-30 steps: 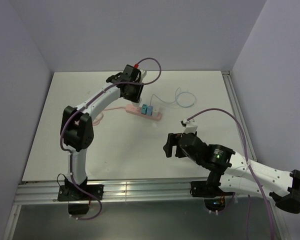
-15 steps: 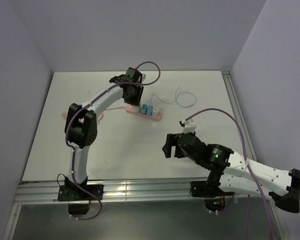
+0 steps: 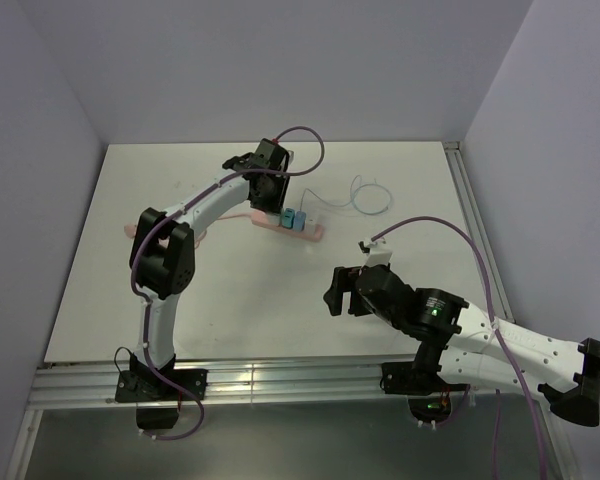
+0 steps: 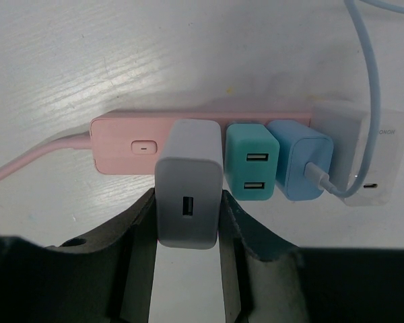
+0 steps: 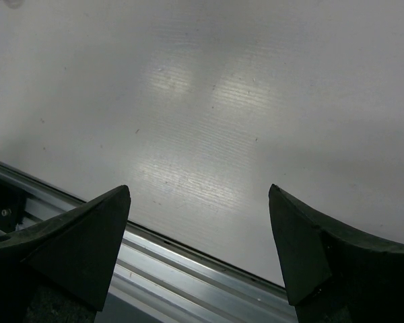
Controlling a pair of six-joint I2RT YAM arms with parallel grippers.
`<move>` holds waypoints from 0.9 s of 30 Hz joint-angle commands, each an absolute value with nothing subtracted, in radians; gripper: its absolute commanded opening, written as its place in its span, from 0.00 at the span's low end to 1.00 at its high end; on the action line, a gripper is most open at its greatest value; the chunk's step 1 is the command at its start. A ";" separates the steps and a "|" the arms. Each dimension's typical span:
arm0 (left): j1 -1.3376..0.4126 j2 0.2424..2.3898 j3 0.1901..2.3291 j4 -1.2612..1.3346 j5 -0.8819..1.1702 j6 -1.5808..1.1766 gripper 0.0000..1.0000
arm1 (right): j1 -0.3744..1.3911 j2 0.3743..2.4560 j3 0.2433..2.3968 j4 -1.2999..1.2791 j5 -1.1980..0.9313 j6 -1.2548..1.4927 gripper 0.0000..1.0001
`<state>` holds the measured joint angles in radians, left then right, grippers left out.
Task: Insert the plug
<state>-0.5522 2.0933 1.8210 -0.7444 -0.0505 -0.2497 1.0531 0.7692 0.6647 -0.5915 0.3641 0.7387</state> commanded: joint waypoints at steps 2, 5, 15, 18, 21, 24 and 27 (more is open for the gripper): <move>-0.557 2.039 1.795 -0.677 -0.063 -0.255 0.00 | 1.046 0.756 0.655 -0.563 0.373 0.736 0.90; -0.557 2.036 1.792 -0.657 -0.078 -0.250 0.00 | 1.048 0.755 0.655 -0.563 0.373 0.735 0.90; -0.557 2.097 1.824 -0.704 -0.081 -0.224 0.00 | 1.046 0.761 0.655 -0.555 0.371 0.724 0.90; -0.560 2.114 1.809 -0.719 -0.083 -0.213 0.00 | 1.046 0.770 0.661 -0.558 0.373 0.723 0.90; -0.572 2.108 1.758 -0.687 -0.104 -0.215 0.00 | 1.046 0.776 0.664 -0.558 0.376 0.719 0.90; -0.575 2.095 1.677 -0.632 -0.075 -0.235 0.00 | 1.046 0.778 0.663 -0.551 0.373 0.718 0.90; -0.577 2.105 1.634 -0.583 -0.072 -0.247 0.00 | 1.045 0.787 0.664 -0.543 0.364 0.718 0.90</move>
<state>-0.5663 2.0613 1.7058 -0.6029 -0.0849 -0.2413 1.0527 0.7795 0.6613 -0.5835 0.3622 0.7280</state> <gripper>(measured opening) 0.405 0.902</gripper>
